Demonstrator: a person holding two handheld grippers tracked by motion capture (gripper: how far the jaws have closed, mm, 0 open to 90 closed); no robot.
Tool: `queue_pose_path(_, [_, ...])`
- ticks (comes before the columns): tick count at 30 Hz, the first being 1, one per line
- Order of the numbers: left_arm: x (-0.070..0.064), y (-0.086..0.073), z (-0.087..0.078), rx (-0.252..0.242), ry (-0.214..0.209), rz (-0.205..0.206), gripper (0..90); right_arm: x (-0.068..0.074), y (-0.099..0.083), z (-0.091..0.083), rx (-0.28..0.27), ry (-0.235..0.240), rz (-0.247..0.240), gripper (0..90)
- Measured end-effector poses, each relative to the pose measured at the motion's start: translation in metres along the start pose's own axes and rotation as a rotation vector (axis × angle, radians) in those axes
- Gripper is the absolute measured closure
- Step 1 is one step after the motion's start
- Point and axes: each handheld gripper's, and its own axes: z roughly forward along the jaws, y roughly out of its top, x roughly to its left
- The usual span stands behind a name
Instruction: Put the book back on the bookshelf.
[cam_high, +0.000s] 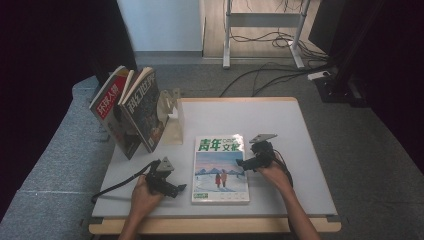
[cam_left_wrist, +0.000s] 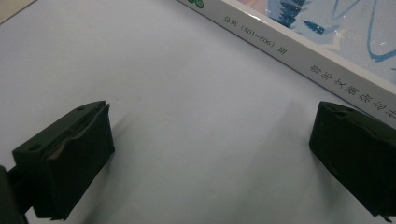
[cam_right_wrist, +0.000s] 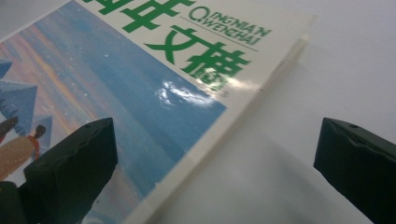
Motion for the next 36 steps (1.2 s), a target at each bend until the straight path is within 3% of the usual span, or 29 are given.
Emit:
queue_pose_path(6, [0.000, 0.000, 0.000, 0.000, 0.000, 0.000, 0.0, 0.003, 0.002, 0.016, 0.016, 0.046, -0.003, 0.0])
queue_pose_path(10, [0.000, 0.000, 0.000, 0.000, 0.000, 0.000, 0.0, 0.001, 0.005, 0.024, 0.007, 0.077, 0.016, 0.0])
queue_pose_path(11, [0.000, 0.000, 0.000, 0.000, 0.000, 0.000, 0.0, -0.001, 0.007, 0.027, 0.008, 0.093, 0.040, 0.0])
queue_pose_path(16, [0.000, 0.000, 0.000, 0.000, 0.000, 0.000, 0.0, 0.001, 0.012, 0.030, 0.032, 0.081, 0.040, 0.0])
queue_pose_path(27, [0.000, 0.000, 0.000, 0.000, 0.000, 0.000, 0.0, 0.006, 0.018, 0.025, 0.014, 0.091, 0.008, 0.1])
queue_pose_path(29, [0.000, 0.000, 0.000, 0.000, 0.000, 0.000, 0.0, 0.009, 0.021, 0.022, 0.006, 0.099, -0.005, 5.0])
queue_pose_path(30, [0.000, 0.000, 0.000, 0.000, 0.000, 0.000, 0.0, 0.011, 0.024, 0.019, -0.021, 0.142, 0.005, 8.1])
queue_pose_path(36, [0.000, 0.000, 0.000, 0.000, 0.000, 0.000, 0.0, 0.016, 0.028, 0.014, -0.004, 0.125, -0.025, 13.5])
